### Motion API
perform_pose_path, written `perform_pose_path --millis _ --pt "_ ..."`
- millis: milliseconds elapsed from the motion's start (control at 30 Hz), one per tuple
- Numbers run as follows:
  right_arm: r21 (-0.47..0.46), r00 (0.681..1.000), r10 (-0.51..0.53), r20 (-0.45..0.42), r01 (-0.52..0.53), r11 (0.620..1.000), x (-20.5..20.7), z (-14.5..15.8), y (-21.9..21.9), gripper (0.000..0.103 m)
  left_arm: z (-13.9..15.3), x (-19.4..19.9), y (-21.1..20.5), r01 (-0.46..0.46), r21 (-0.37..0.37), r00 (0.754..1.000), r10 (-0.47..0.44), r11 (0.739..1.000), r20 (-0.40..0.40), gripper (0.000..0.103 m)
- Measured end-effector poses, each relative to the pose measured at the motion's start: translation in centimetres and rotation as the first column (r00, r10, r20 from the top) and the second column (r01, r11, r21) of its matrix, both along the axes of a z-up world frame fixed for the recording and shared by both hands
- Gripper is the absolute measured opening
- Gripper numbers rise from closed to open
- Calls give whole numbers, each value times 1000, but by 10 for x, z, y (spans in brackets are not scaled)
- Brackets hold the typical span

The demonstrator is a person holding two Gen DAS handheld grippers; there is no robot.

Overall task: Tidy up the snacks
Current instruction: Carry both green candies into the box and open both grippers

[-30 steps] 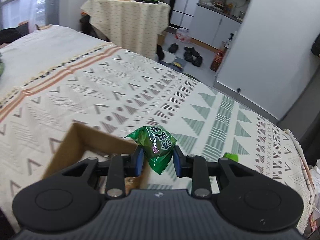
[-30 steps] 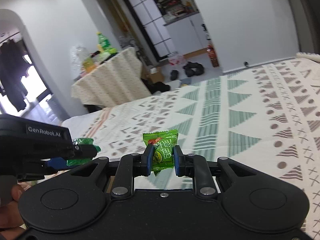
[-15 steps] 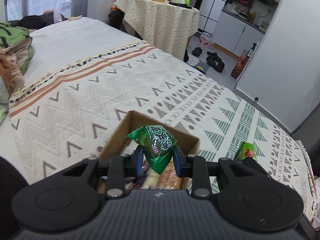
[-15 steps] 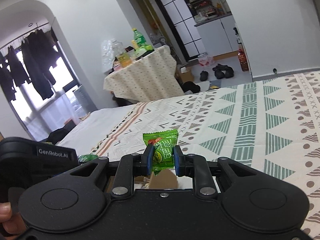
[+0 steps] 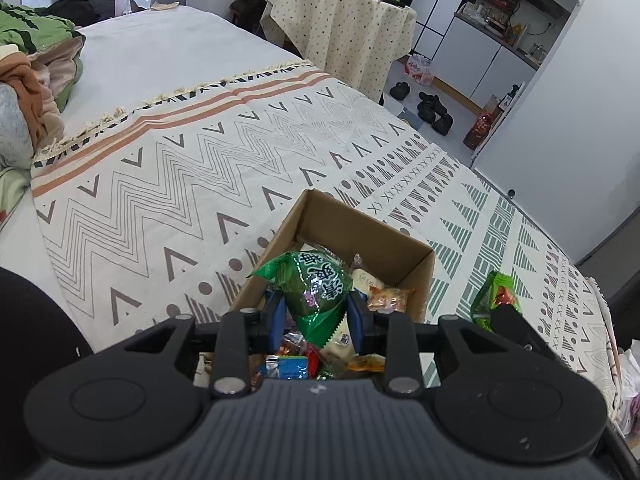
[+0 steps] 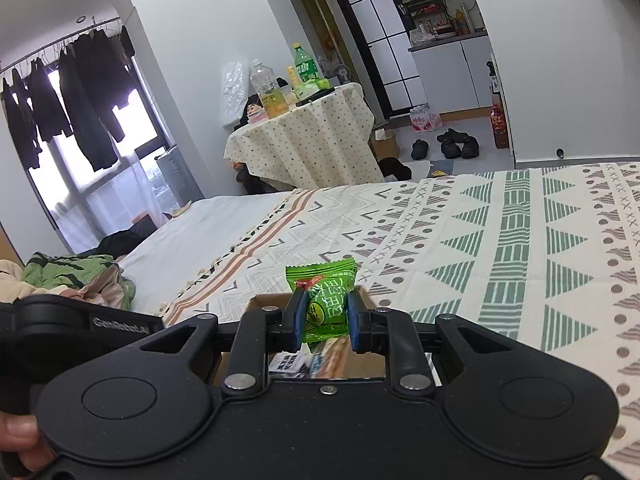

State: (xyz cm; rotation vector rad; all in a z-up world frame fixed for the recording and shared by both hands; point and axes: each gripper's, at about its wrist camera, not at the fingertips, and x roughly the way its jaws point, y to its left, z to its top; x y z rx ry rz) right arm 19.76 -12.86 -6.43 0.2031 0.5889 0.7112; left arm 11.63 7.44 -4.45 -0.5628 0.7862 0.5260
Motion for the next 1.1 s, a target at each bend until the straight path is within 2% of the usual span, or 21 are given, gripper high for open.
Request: perform_pose_path --millis 167,233,300,667,900,1000,1067,1100 --pt "0 1000 -12 -20 12 1000 -15 -1 8 21 -4 -3 8 22 -22 1000 -22 1000 -5 33" --pt "-3 1000 -17 -26 17 1000 -21 -1 12 21 -5 -5 11 32 -26 999 -32 999 -8 39" --pt "-7 999 -24 -38 24 1000 -25 -2 16 21 -5 -8 16 31 -27 999 -32 999 -13 54" --pt "-42 993 -46 -107 42 998 -40 -11 43 22 1 -20 52 7 -62 1000 -7 998 5 78" --pt "-76 990 -47 -132 37 996 -47 -11 62 23 -1 -24 70 23 -104 1000 -23 994 -2 83" --pt "-82 989 -36 -146 24 996 -47 -10 69 32 -1 -24 76 28 -103 999 -29 994 -13 89" --pt "-100 987 -45 -152 29 995 -47 -9 71 44 0 -23 79 50 -100 998 -52 994 -18 92" --pt "-115 987 -56 -148 39 993 -48 -7 70 45 0 -21 79 66 -99 997 -69 993 -25 94"
